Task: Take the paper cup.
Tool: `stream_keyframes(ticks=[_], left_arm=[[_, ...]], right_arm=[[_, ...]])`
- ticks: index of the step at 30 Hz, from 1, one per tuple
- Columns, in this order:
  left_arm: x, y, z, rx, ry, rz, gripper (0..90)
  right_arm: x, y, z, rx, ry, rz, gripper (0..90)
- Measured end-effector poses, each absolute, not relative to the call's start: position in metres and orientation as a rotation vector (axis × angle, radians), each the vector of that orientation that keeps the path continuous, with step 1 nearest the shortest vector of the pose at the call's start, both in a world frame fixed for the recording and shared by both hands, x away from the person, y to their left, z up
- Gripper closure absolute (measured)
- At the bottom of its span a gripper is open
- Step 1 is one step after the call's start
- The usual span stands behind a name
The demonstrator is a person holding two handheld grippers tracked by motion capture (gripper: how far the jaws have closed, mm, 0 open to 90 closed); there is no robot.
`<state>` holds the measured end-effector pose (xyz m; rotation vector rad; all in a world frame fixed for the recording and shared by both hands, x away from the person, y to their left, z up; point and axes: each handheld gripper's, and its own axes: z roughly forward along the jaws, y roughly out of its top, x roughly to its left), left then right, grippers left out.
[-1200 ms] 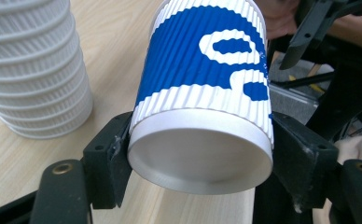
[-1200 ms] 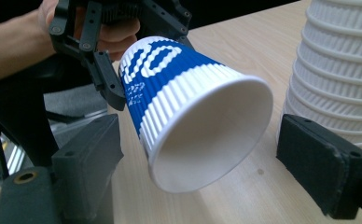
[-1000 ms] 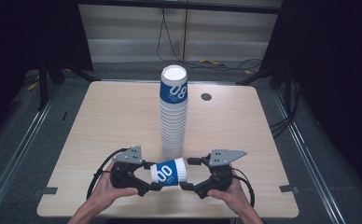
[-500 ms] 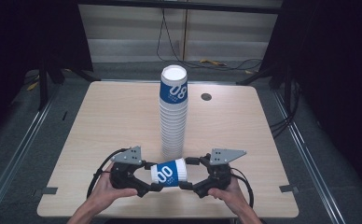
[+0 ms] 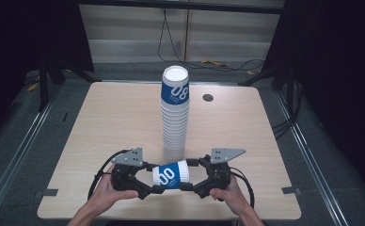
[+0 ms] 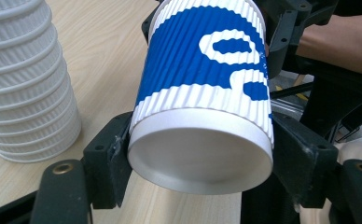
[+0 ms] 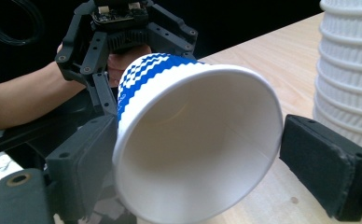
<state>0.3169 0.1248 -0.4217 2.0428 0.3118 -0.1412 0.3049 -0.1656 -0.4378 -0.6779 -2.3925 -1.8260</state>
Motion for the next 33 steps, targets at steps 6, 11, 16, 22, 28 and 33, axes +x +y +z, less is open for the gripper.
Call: stream_keyframes(ticks=[6,11,16,22,28,33], left_arm=[[0.3170,0.1232,-0.4220,2.042,0.304,-0.151,28.1],[0.3170,0.1235,-0.4216,2.032,0.298,-0.165,28.1],[0.3172,0.1230,-0.4223,2.035,0.290,-0.170,28.1],[0.3174,0.1232,-0.4237,2.033,0.287,-0.181,28.2],[0.3179,0.1218,-0.4262,2.040,0.288,-0.199,28.2],[0.3186,0.1213,-0.4276,2.045,0.291,-0.210,28.0]], right_arm=[[0.3066,-0.1645,-0.4409,-0.660,-2.372,-1.813,10.6],[0.3073,-0.1648,-0.4405,-0.657,-2.353,-1.813,10.9],[0.3078,-0.1642,-0.4409,-0.652,-2.336,-1.800,10.9],[0.3080,-0.1650,-0.4406,-0.638,-2.340,-1.787,12.5],[0.3069,-0.1657,-0.4384,-0.616,-2.381,-1.773,13.4],[0.3065,-0.1656,-0.4374,-0.613,-2.393,-1.772,13.6]])
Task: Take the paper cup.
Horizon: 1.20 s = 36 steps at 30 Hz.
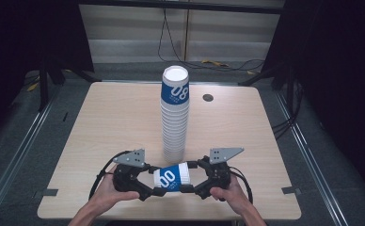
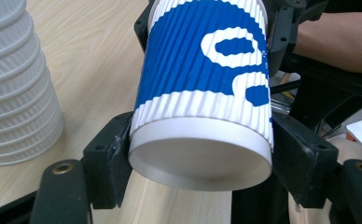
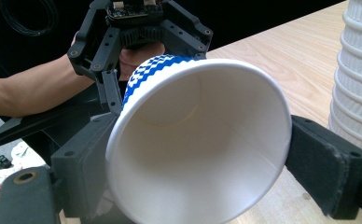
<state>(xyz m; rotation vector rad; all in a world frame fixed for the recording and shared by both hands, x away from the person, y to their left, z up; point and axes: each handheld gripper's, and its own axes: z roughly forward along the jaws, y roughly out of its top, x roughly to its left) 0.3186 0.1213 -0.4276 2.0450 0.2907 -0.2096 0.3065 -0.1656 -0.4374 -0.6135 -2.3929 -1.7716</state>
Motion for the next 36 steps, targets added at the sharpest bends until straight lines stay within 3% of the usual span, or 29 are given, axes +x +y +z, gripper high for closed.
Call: stream_keyframes(ticks=[5,12,36], left_arm=[[0.319,0.121,-0.428,2.048,0.304,-0.202,26.9],[0.320,0.121,-0.430,2.057,0.327,-0.185,17.3],[0.324,0.149,-0.441,2.076,0.479,-0.056,17.7]], right_arm=[[0.307,-0.165,-0.436,-0.616,-2.411,-1.763,13.5],[0.307,-0.166,-0.434,-0.646,-2.432,-1.751,13.8],[0.315,-0.186,-0.424,-0.875,-2.584,-1.637,14.4]])
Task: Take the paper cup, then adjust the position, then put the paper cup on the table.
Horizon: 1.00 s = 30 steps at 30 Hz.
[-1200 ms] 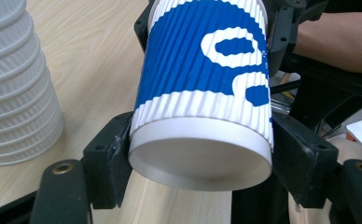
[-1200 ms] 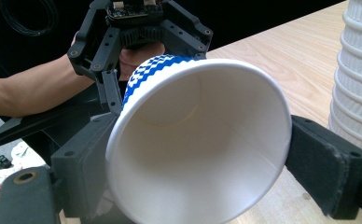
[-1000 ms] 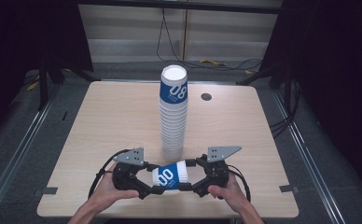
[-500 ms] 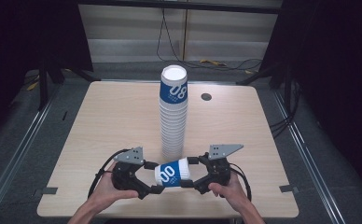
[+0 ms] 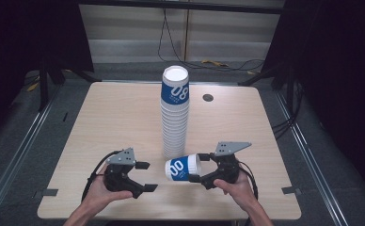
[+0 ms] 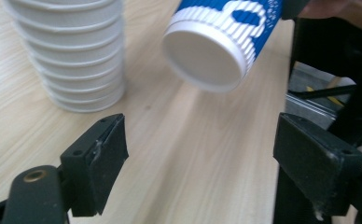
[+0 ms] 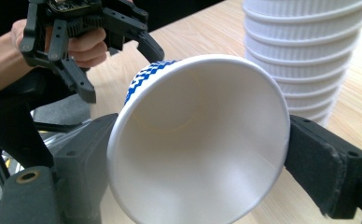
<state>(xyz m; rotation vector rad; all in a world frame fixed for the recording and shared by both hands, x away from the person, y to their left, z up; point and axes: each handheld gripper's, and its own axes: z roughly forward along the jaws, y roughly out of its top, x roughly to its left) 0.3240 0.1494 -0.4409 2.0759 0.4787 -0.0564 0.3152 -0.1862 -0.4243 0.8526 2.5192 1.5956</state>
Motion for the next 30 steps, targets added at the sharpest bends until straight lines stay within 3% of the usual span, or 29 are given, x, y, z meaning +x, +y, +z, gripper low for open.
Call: stream_keyframes(ticks=[11,30], left_arm=[[0.330,0.175,-0.448,2.079,0.576,-0.015,18.0],[0.332,0.184,-0.462,2.117,0.685,0.042,19.2]], right_arm=[[0.318,-0.208,-0.418,0.929,2.523,1.421,14.5],[0.355,-0.236,-0.399,1.126,2.529,0.968,14.7]])
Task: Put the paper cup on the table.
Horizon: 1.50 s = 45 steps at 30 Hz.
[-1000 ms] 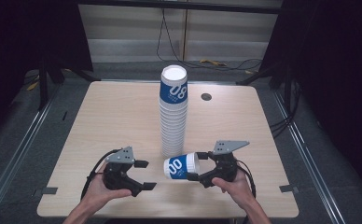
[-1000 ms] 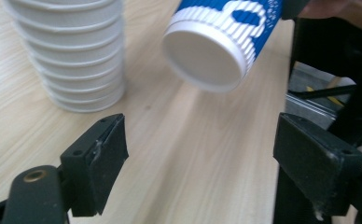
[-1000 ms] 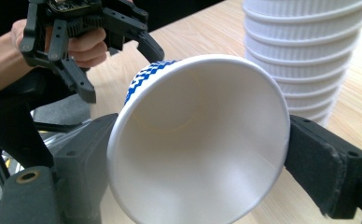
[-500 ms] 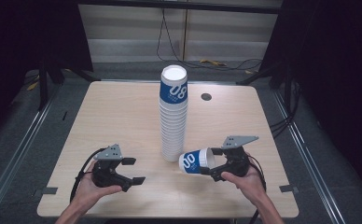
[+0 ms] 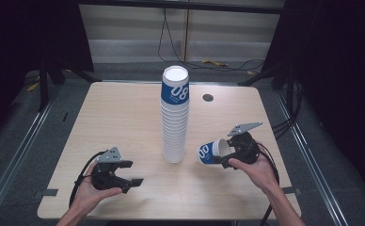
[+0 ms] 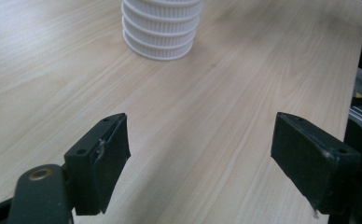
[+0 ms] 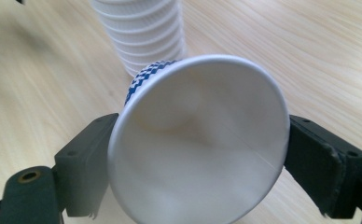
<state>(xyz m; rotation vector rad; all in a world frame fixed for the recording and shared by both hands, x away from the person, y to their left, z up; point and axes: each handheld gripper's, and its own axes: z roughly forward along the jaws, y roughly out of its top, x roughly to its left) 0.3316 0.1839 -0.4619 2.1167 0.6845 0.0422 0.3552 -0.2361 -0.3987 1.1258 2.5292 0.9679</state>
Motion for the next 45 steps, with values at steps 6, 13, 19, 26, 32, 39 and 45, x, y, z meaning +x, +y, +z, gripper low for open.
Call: stream_keyframes(ticks=[6,13,19,26,32,39,45], left_arm=[[0.334,0.186,-0.465,2.123,0.708,0.047,19.2],[0.336,0.186,-0.468,2.135,0.732,0.045,22.0],[0.338,0.186,-0.469,2.136,0.747,0.049,21.4],[0.339,0.187,-0.468,2.131,0.765,0.057,21.3],[0.339,0.188,-0.468,2.131,0.769,0.057,21.2],[0.336,0.187,-0.467,2.136,0.742,0.064,21.2],[0.338,0.189,-0.468,2.136,0.755,0.062,21.1]], right_arm=[[0.367,-0.238,-0.394,1.186,2.532,0.871,14.7],[0.375,-0.240,-0.393,1.228,2.530,0.787,14.7],[0.388,-0.244,-0.392,1.251,2.541,0.710,14.3],[0.407,-0.240,-0.393,1.256,2.570,0.556,14.0],[0.419,-0.235,-0.393,1.247,2.579,0.470,13.8],[0.430,-0.227,-0.397,1.229,2.593,0.350,13.5],[0.436,-0.219,-0.402,1.215,2.601,0.255,12.7]])
